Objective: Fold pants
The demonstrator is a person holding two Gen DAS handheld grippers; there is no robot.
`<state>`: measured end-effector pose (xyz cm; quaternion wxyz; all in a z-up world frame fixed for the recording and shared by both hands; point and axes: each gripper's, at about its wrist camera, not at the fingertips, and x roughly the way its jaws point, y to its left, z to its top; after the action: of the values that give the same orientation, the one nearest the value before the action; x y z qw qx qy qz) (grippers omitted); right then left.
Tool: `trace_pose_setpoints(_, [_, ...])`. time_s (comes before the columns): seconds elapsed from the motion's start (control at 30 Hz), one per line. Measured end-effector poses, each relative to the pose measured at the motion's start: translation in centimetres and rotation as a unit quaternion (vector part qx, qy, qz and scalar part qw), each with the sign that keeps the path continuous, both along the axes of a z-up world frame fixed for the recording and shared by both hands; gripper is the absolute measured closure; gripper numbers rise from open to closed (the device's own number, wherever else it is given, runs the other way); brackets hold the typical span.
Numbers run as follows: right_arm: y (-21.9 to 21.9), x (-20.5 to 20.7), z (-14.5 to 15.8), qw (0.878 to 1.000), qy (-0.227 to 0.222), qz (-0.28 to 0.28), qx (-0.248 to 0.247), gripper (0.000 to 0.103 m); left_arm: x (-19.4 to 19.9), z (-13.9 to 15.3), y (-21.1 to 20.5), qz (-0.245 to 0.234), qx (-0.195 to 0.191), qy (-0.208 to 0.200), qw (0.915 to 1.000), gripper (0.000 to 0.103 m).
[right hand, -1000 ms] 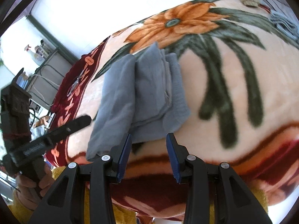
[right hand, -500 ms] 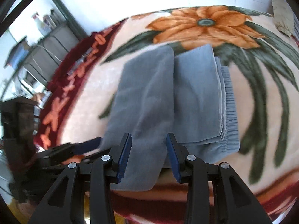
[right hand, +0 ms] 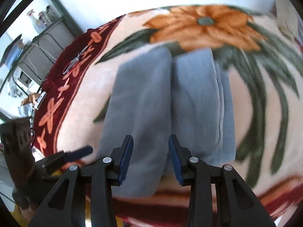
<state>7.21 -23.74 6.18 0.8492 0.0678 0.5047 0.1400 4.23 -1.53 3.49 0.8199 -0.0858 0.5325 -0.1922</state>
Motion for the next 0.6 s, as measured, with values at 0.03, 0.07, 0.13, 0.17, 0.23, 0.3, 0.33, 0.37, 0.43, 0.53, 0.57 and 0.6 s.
trace_pose_setpoints(0.03, [0.4, 0.5, -0.1, 1.000, -0.002, 0.001, -0.013, 0.064, 0.0, -0.1, 0.0, -0.001, 0.001, 0.001, 1.0000, 0.040])
trace_pose_setpoints(0.07, [0.6, 1.0, -0.2, 1.000, -0.002, 0.002, -0.020, 0.064, -0.1, -0.2, -0.1, -0.001, 0.002, 0.002, 1.0000, 0.040])
trace_pose_setpoints(0.13, [0.7, 2.2, -1.1, 1.000, 0.017, -0.004, -0.017, 0.064, -0.1, -0.5, 0.0, -0.002, 0.006, -0.002, 1.0000, 0.036])
trace_pose_setpoints(0.17, [0.6, 2.5, -1.4, 1.000, 0.024, -0.008, -0.012, 0.064, -0.2, -0.5, 0.0, -0.003, 0.007, -0.004, 1.0000, 0.036])
trace_pose_setpoints(0.23, [0.6, 2.8, -1.9, 0.999, 0.034, -0.014, 0.001, 0.064, -0.2, -0.6, 0.2, -0.005, 0.004, -0.007, 1.0000, 0.035])
trace_pose_setpoints(0.3, [0.9, 2.9, -2.3, 0.999, 0.036, -0.015, 0.002, 0.064, -0.2, -0.6, 0.3, -0.006, 0.002, -0.008, 1.0000, 0.034])
trace_pose_setpoints(0.33, [1.0, 2.9, -2.4, 0.999, 0.035, -0.014, 0.000, 0.063, -0.2, -0.6, 0.3, -0.006, 0.002, -0.007, 1.0000, 0.034])
trace_pose_setpoints(0.37, [1.2, 2.9, -2.5, 0.999, 0.034, -0.014, -0.006, 0.063, -0.2, -0.5, 0.3, -0.006, 0.000, -0.008, 0.9999, 0.034])
trace_pose_setpoints(0.43, [1.4, 2.9, -2.6, 0.999, 0.032, -0.012, -0.015, 0.062, -0.2, -0.2, 0.4, -0.008, 0.000, -0.010, 0.9999, 0.034])
trace_pose_setpoints(0.53, [1.1, 2.7, -2.6, 0.999, 0.038, -0.017, -0.006, 0.062, 0.0, 0.7, 0.5, -0.009, 0.013, -0.024, 0.9996, 0.035])
trace_pose_setpoints(0.57, [1.0, 2.7, -2.6, 0.999, 0.044, -0.020, 0.004, 0.062, 0.1, 1.2, 0.7, -0.005, 0.020, -0.033, 0.9992, 0.035])
trace_pose_setpoints(0.6, [0.8, 2.8, -2.6, 0.998, 0.049, -0.022, 0.018, 0.062, 0.1, 1.6, 0.9, -0.002, 0.022, -0.039, 0.9990, 0.035])
